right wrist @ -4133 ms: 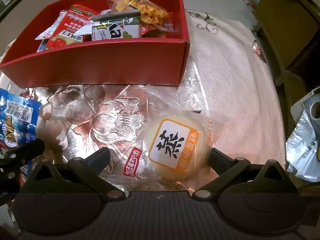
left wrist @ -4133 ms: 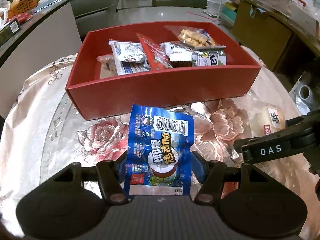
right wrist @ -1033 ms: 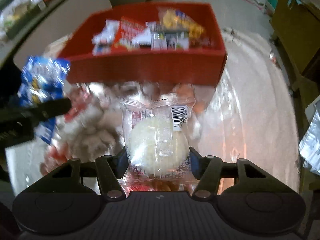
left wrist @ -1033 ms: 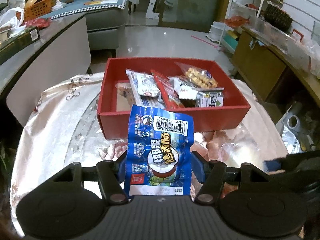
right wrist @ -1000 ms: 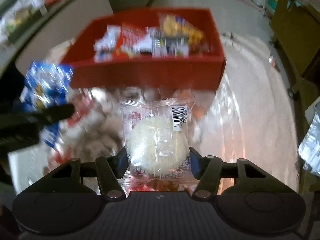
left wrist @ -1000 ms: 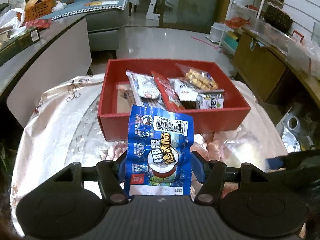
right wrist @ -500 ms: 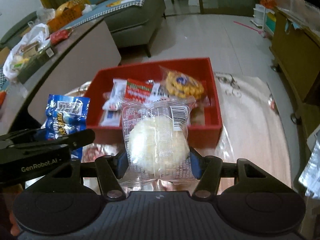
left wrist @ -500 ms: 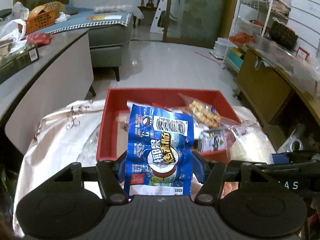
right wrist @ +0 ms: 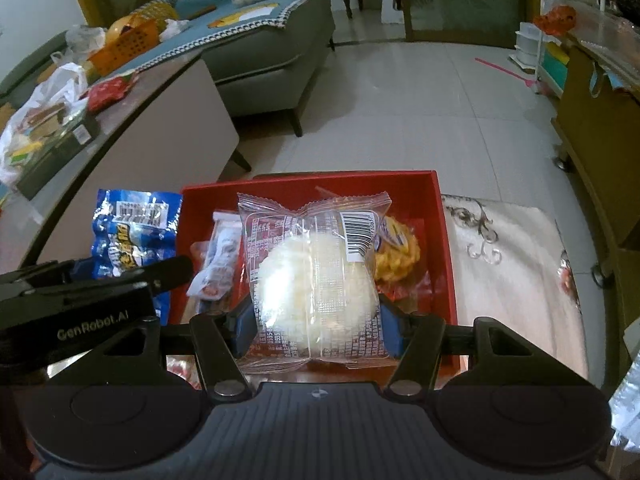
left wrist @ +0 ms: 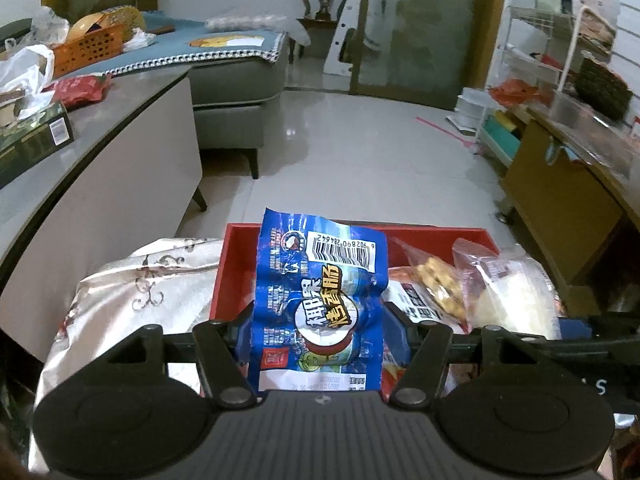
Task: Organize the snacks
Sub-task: 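Carry the blue packet and white bun bag over the red box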
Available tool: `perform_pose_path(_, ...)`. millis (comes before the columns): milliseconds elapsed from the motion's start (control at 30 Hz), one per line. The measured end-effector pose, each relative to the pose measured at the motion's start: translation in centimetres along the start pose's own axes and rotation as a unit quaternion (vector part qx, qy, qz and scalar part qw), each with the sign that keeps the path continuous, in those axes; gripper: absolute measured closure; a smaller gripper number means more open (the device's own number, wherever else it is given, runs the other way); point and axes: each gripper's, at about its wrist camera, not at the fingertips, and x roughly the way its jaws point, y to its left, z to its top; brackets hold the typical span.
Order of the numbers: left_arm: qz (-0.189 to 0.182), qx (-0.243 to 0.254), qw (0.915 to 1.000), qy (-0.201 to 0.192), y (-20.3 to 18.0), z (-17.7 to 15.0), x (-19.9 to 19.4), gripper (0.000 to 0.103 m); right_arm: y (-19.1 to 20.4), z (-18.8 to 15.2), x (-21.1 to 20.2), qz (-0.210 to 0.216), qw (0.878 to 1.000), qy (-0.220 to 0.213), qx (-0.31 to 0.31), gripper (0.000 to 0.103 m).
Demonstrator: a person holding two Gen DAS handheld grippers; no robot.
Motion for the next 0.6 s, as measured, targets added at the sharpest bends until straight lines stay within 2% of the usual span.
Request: perform_pose_path(600,0.008,0.005,0.9998,0.017,-0.1,0.9,3.0,0.048,-0.4,1.8,3.1,-0.010,1.000,0.014,-0.005,0.036)
